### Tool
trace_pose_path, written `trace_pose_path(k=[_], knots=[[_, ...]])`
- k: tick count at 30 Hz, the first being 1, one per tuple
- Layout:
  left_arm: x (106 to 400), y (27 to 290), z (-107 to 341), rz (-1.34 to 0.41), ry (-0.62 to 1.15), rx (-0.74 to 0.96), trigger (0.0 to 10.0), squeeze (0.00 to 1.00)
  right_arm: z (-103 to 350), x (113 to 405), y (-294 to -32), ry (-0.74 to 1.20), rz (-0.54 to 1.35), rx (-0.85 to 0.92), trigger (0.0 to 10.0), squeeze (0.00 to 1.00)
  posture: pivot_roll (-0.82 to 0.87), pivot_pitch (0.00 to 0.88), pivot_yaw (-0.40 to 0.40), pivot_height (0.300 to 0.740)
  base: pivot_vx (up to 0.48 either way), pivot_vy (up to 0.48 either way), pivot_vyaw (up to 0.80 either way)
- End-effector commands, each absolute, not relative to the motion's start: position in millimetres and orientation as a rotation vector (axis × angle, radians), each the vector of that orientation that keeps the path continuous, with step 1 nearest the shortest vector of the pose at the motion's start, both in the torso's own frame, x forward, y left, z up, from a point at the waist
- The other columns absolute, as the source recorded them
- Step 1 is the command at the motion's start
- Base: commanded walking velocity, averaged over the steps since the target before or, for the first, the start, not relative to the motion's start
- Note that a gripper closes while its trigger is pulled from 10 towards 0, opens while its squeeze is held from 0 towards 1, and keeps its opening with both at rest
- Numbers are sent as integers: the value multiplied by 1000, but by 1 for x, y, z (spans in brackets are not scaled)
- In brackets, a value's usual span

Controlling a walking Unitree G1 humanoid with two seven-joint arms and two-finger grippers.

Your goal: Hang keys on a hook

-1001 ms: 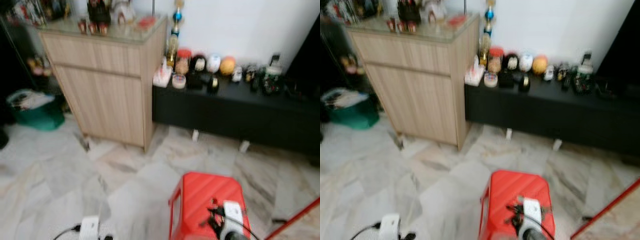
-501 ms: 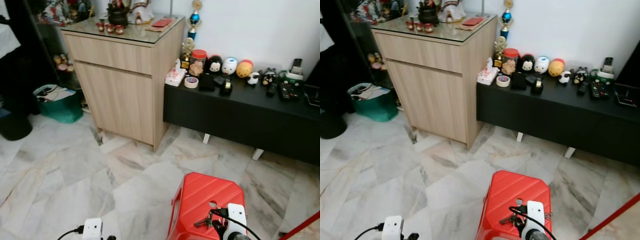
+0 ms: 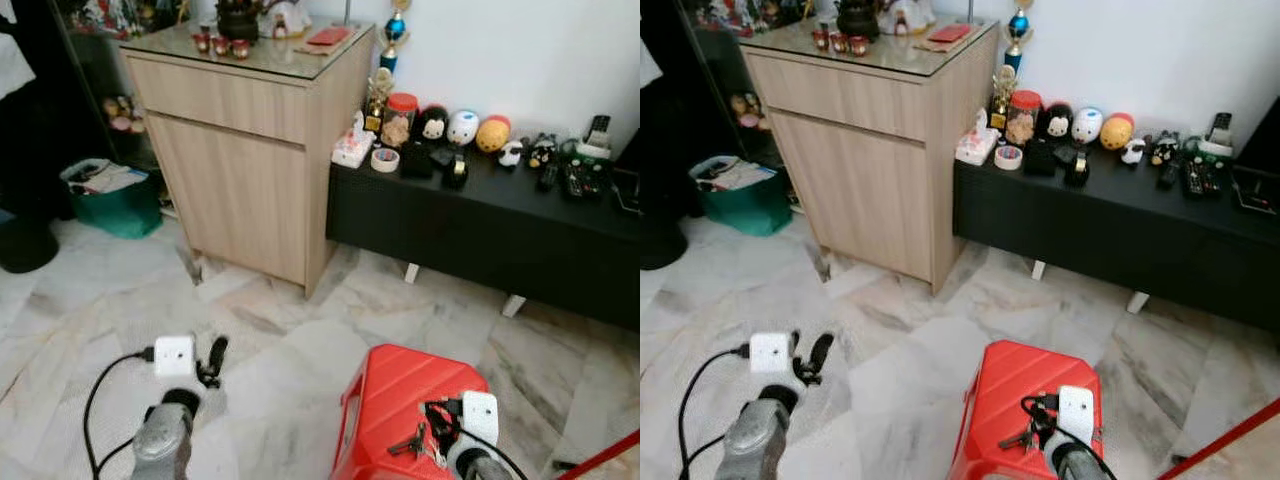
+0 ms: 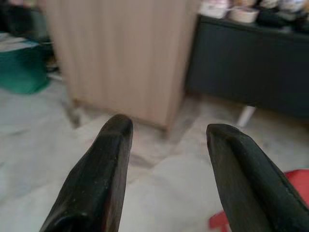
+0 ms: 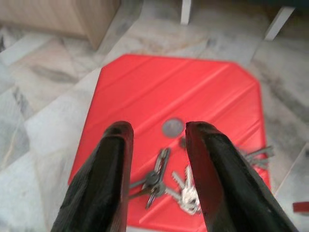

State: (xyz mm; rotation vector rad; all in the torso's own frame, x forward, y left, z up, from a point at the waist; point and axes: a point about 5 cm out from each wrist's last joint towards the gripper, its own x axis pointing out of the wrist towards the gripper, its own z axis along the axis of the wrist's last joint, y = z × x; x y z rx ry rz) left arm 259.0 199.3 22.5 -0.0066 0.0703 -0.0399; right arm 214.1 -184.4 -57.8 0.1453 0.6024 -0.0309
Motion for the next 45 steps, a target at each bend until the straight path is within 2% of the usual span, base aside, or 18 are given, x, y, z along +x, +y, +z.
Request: trace_pose_path(k=[1,2,5,7,15,32,45], knots=[[249,199,25,-48,48,-8,10000,0,-56,213,-188,569,-41,129,10000,0,74,0,-83,740,0,0,0],[248,199,25,-47,45,-10,10000,0,-56,213,-188,566,-40,125,10000,0,74,0,-83,740,0,0,0],[241,197,28,-52,31,-14,10000,0,-12,259,-182,293,8,70,10000,0,74,0,-79,740,0,0,0],[239,196,30,-51,26,-15,10000,0,6,271,-177,202,17,55,10000,0,73,0,-78,740,0,0,0],[241,195,38,-36,16,-26,10000,0,0,271,-166,241,77,42,10000,0,69,0,-76,740,0,0,0],[240,195,31,-41,71,-35,10000,0,-8,264,-169,314,49,35,10000,0,69,0,-74,648,0,0,0],[238,190,24,-60,115,-21,10000,0,-12,261,-172,348,29,30,10000,0,73,0,-71,643,0,0,0]])
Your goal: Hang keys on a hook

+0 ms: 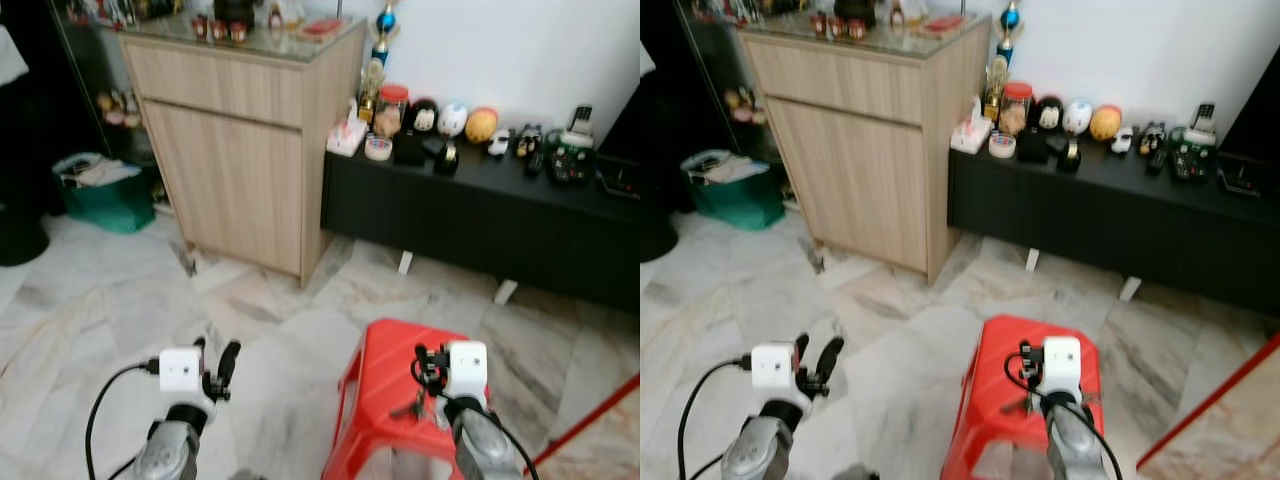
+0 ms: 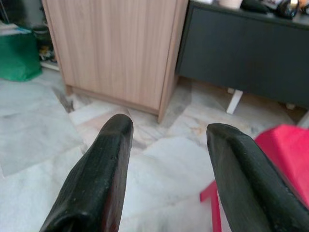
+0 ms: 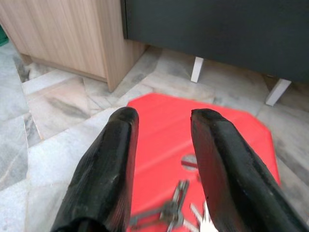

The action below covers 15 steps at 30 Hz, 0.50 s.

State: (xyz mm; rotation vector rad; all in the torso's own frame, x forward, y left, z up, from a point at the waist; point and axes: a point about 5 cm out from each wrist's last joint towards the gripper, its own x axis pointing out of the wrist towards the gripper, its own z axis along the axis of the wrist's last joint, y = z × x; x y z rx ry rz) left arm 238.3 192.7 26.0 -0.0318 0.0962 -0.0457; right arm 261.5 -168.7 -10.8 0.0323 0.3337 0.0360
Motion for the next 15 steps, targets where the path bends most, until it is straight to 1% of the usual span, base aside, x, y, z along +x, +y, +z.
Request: trace_pose_path(k=[1,15], knots=[[239,189,23,-61,117,-22,10000,0,-12,261,-172,352,30,31,10000,0,72,0,-71,643,0,0,0],[242,183,19,-102,151,-42,10000,0,-19,259,-174,408,-6,83,10000,0,75,0,-71,643,0,0,0]])
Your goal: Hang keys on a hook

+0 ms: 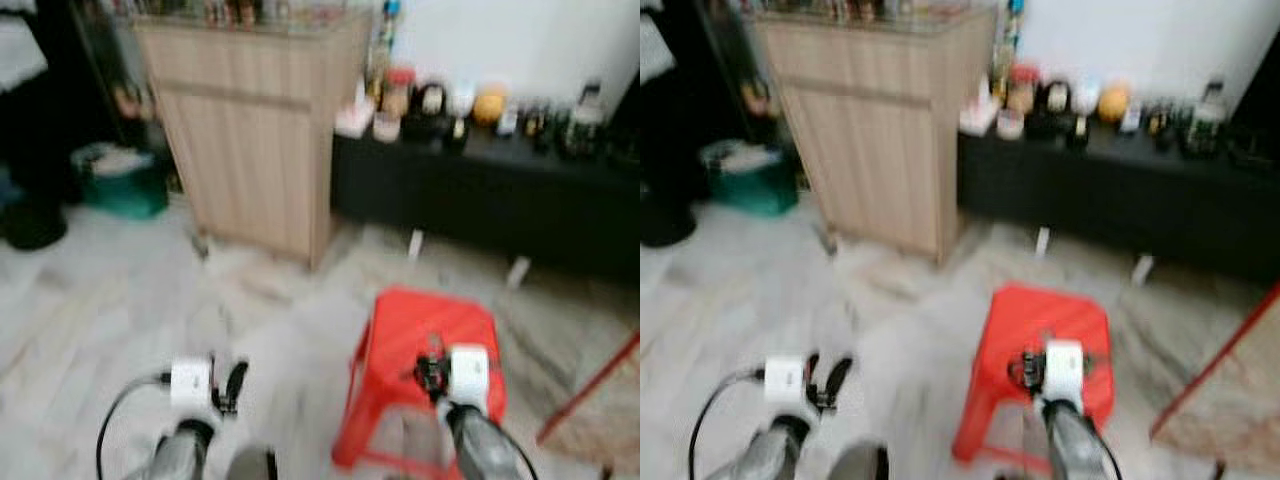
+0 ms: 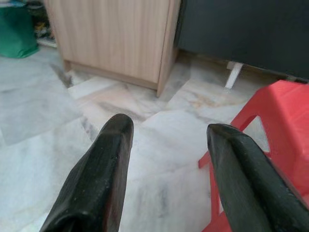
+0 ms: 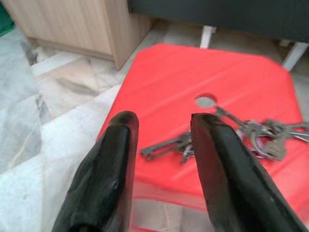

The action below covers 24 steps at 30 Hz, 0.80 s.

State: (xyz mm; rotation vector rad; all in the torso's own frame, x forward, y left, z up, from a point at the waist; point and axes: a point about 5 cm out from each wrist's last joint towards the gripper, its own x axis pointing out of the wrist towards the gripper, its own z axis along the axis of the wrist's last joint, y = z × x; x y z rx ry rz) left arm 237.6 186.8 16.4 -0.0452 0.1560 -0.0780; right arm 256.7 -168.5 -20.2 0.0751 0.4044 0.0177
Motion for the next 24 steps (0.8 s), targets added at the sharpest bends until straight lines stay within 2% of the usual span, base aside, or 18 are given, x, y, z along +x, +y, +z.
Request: trace_pose_path(k=[1,12,18,21,24], knots=[[243,183,19,-105,152,-44,10000,0,-20,259,-174,413,-8,88,10000,0,75,0,-70,643,0,0,0],[247,188,19,-90,155,-48,10000,0,-24,258,-176,454,-38,91,10000,0,80,0,-71,643,0,0,0],[246,189,18,-90,159,-43,10000,0,-26,257,-176,479,-63,112,10000,0,80,0,-71,643,297,0,0],[246,190,19,-87,159,-42,10000,0,-26,258,-176,479,-54,114,10000,0,80,0,-71,643,317,0,-715],[247,190,19,-84,157,-41,10000,0,-24,259,-176,463,-45,111,10000,0,80,0,-70,643,319,0,0]])
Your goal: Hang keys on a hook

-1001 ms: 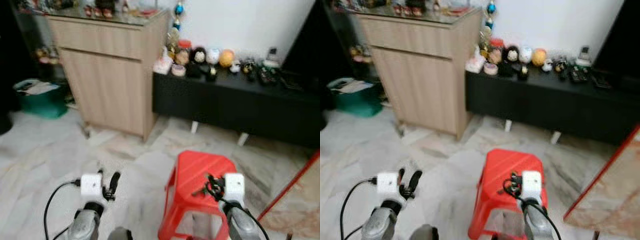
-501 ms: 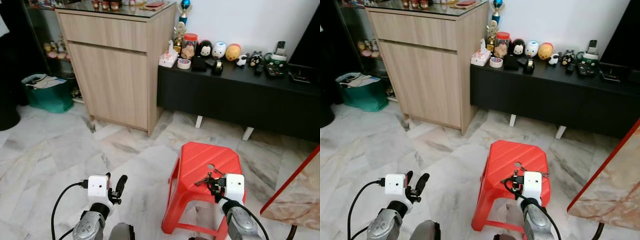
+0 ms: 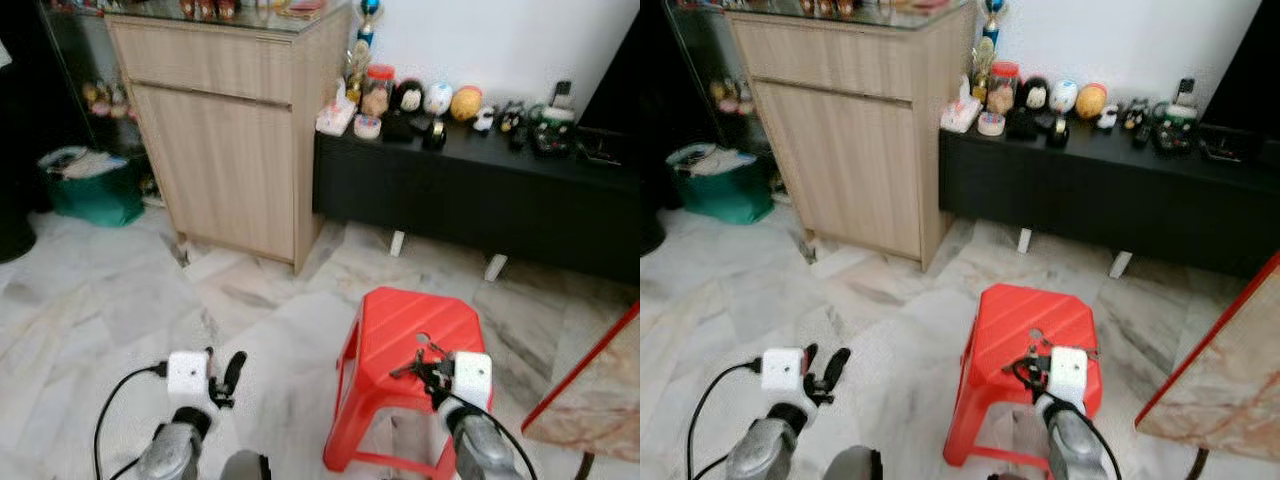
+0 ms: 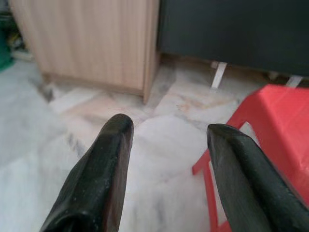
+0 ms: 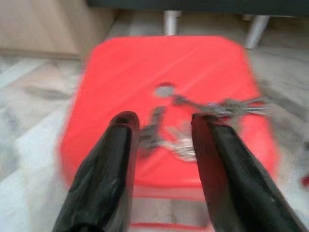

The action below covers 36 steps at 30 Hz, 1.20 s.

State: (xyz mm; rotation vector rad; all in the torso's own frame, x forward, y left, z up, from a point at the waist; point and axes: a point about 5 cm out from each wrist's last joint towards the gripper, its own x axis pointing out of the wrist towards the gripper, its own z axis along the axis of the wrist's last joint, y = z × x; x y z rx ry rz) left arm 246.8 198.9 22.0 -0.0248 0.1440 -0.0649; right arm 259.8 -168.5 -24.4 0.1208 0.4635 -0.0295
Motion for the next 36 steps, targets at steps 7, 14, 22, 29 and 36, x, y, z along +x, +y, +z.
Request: trace_pose_path(k=[7,14,22,29,36], knots=[[247,191,20,-75,152,-41,10000,0,-25,260,-173,483,-13,91,10000,0,85,0,-76,643,338,0,0],[247,192,21,-70,148,-40,10000,0,-26,260,-165,490,70,87,10000,0,83,0,-77,643,346,0,471],[248,191,22,-75,142,-42,10000,0,-32,255,-161,543,111,118,10000,0,82,0,-79,643,86,0,200],[248,191,22,-77,143,-44,10000,0,-45,242,-162,673,199,63,10000,0,79,0,-80,643,0,0,0],[249,194,22,-73,144,-40,10000,0,-60,225,-167,823,225,23,10000,0,72,0,-76,643,0,0,0]])
